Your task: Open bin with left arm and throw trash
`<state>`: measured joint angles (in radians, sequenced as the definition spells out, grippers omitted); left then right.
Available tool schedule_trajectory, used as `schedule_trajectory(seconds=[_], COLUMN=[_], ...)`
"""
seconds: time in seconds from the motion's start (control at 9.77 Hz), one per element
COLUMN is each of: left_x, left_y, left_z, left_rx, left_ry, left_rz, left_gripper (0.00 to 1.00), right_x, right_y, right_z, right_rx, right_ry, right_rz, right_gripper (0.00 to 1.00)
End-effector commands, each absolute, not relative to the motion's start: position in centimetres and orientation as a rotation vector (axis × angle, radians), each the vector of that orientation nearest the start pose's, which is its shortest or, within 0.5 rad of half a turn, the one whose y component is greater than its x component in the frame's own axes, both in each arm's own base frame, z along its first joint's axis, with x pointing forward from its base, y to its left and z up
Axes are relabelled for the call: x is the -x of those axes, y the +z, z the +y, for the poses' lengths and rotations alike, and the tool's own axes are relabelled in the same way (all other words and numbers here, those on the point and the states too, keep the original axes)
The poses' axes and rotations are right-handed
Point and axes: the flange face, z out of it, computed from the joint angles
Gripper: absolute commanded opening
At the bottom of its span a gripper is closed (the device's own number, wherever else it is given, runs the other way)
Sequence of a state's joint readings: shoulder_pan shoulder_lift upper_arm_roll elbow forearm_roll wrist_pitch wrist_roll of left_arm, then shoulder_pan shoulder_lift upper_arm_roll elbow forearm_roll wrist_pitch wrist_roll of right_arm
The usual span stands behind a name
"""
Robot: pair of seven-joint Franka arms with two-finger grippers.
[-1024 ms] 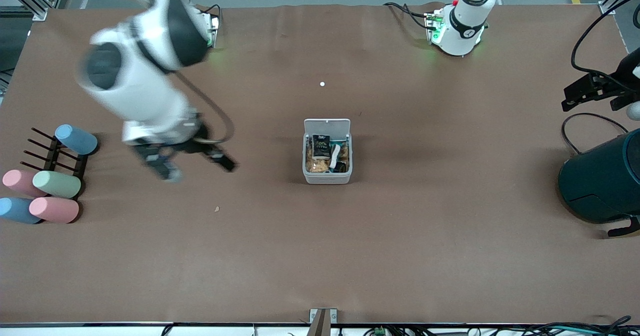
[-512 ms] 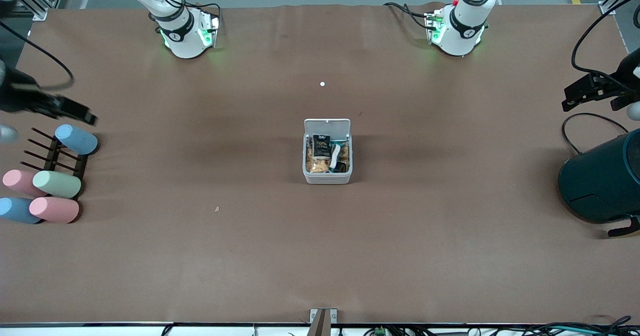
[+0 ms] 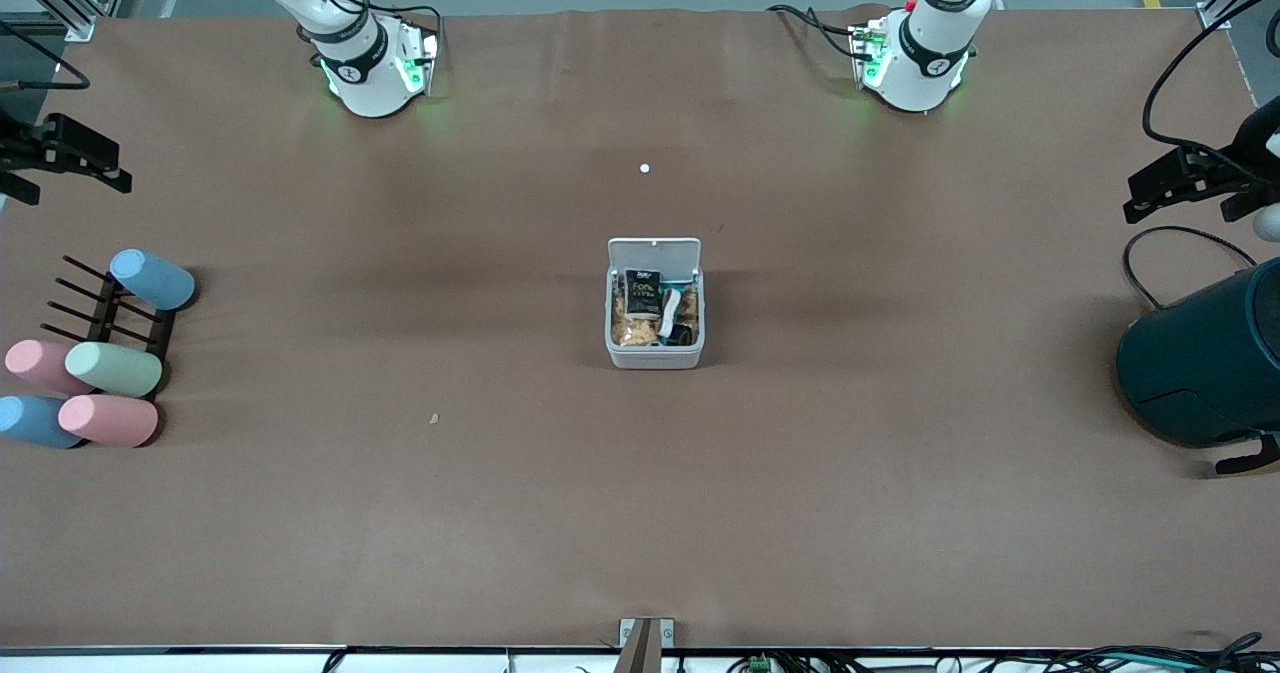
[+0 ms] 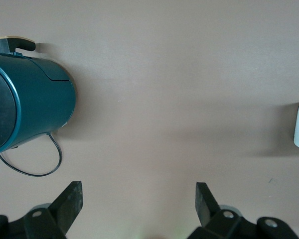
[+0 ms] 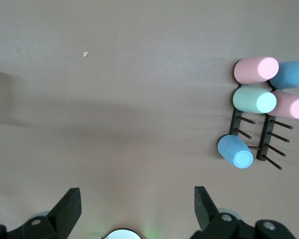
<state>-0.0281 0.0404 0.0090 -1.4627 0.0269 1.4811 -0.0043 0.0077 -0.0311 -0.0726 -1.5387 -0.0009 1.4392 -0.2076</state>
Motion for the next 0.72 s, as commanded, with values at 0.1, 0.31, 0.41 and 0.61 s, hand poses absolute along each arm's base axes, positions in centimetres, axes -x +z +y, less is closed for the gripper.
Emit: schedule_trajectory(seconds=[0.1,0.31,0.41,0.61], left_x=[-55.73,-56.06,-56.07,-56.06], left_y=[64.92,64.32,64.32,64.32], left_z=[-0.70,-0.73,-0.69,-0.76], left_rx=[3.112,3.113,3.110,3.109], left_ry=[0.014,0.031,0.031,0.030], left_rz=[0.018,0.023,0.023,0.025], left_gripper=[1.00,1.00,1.00,1.00], right_x=[-53.92,-53.98,-54.37,-54.43], right_y=[64.14,64.15,64.06,64.96], right_z=[-2.76,-3.02,-2.97,-2.71], right_rx=[3.151,3.155,3.153,3.149], right_ry=[0.051,0.047,0.046,0.013], right_rz=[-0.281,-0.255,-0.240,-0.058], right_gripper=[1.00,1.00,1.00,1.00])
